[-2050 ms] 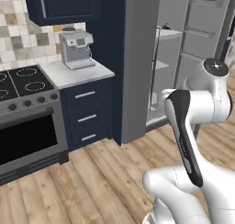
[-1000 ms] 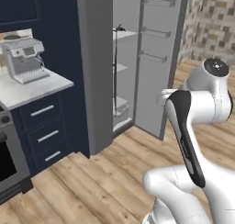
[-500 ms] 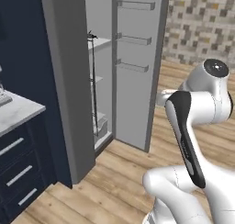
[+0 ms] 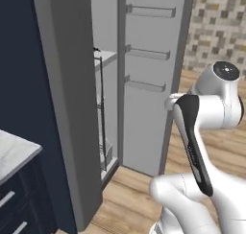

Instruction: Take the cheese, fish, and avocado from the fridge and place them on the plate on the dining counter to create an appetizer plate.

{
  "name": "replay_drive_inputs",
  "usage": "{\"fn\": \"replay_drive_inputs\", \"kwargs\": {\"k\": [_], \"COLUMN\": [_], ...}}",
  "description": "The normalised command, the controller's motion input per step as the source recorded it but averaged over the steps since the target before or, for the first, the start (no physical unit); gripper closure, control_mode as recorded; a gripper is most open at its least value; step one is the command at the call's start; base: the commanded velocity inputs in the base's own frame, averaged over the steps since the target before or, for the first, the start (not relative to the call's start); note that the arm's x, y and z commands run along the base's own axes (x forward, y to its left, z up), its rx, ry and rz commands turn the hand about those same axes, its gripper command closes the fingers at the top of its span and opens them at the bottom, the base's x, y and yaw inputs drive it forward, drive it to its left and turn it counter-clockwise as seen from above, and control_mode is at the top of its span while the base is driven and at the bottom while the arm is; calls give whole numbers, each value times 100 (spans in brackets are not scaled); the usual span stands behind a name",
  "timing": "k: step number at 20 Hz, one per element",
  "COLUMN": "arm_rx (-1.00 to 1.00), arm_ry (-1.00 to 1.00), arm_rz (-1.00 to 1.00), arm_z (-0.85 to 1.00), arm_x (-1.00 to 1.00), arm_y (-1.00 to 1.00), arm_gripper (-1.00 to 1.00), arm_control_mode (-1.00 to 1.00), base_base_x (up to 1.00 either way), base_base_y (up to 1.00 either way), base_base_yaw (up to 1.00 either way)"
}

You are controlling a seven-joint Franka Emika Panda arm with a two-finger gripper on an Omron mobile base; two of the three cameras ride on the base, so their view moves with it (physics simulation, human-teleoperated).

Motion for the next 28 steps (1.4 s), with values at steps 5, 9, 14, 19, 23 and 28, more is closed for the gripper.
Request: {"fn": "replay_drive_inputs", "kwargs": {"k": [5, 9, 14, 19, 23, 28], "arm_rx": [0, 0, 0, 0, 0, 0], "arm_ry": [0, 0, 0, 0, 0, 0], "arm_rz": [0, 0, 0, 0, 0, 0], "arm_z": [0, 0, 0, 0, 0, 0], "arm_x": [0, 0, 0, 0, 0, 0], "arm_y": [0, 0, 0, 0, 0, 0], "arm_gripper": [-100, -100, -100, -100, -100, -100], "arm_control_mode": [100, 100, 100, 100, 100, 100], "base_base_x": [86, 74, 78, 63, 45, 17], "base_base_y": [-54, -31, 1, 23, 2, -10], "base_base_yaw": [34, 34, 28, 20, 17, 15]}}
